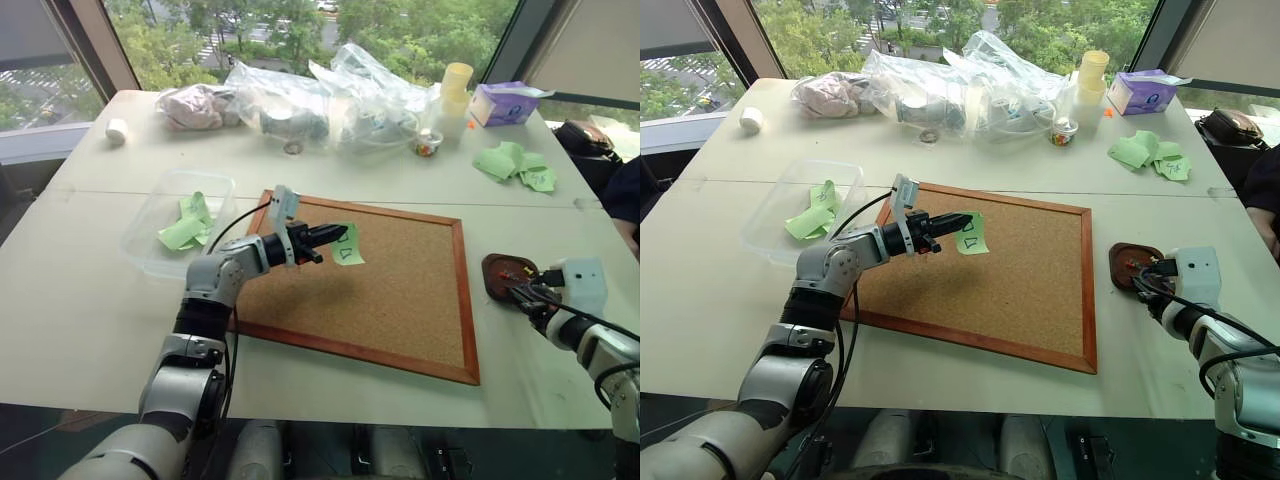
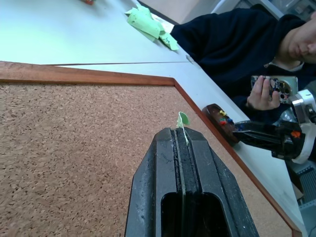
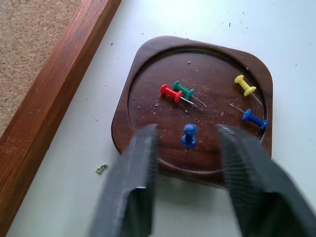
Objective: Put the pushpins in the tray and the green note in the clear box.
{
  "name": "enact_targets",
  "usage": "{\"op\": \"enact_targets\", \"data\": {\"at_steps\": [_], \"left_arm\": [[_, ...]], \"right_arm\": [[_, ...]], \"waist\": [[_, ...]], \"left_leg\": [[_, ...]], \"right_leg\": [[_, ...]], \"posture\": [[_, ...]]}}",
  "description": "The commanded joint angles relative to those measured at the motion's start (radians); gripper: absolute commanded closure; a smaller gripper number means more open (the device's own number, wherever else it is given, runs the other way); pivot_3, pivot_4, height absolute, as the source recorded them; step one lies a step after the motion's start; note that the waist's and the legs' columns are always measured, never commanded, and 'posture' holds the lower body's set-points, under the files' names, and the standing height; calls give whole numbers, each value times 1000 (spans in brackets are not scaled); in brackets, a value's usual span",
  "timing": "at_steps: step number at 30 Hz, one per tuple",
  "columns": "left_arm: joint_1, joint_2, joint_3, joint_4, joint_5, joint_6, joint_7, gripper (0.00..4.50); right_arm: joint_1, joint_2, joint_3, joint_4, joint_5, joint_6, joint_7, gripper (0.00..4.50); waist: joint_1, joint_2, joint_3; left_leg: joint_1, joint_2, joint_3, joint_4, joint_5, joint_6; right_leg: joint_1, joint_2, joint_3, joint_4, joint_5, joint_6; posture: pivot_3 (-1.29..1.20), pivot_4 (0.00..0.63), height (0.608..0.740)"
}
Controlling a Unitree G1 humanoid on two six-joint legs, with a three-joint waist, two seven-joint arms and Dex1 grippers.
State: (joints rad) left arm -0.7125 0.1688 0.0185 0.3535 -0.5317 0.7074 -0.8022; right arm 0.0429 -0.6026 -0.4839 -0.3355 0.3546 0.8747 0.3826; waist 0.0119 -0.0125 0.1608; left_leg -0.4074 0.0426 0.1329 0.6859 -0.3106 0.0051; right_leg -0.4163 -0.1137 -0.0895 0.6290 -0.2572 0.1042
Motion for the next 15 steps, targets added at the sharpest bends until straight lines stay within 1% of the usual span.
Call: {"op": "enact_targets", "data": {"at_steps": [1, 8, 12, 15], "left_arm": [[-5, 3, 10, -49, -6, -7, 5, 4500], [-9, 5, 24, -68, -14, -8, 24, 4500], [-20, 24, 58, -126, -15, -25, 69, 4500], [-40, 46, 126, -192, -29, -34, 145, 4500]], "right_arm": [[5, -6, -18, -26, 4, -27, 2, 1562], [-14, -18, -23, -75, 46, -23, 30, 1562], [-85, -25, -13, -174, 161, 31, 79, 1562], [-148, -48, 38, -239, 244, 76, 128, 1562]], "waist": [[1, 0, 0], [0, 0, 0], [-3, 0, 0], [-4, 0, 0]], "left_leg": [[0, 0, 0, 0, 0, 0], [1, 0, 0, 0, 0, 0], [1, 0, -1, 0, 0, 0], [1, 1, -2, 0, 0, 0]], "right_leg": [[0, 0, 0, 0, 0, 0], [1, 0, 0, 0, 0, 0], [1, 0, 0, 0, 0, 0], [1, 1, 0, 1, 0, 0]], "posture": [[0, 150, 740], [0, 150, 740], [0, 150, 740], [0, 150, 740]]}}
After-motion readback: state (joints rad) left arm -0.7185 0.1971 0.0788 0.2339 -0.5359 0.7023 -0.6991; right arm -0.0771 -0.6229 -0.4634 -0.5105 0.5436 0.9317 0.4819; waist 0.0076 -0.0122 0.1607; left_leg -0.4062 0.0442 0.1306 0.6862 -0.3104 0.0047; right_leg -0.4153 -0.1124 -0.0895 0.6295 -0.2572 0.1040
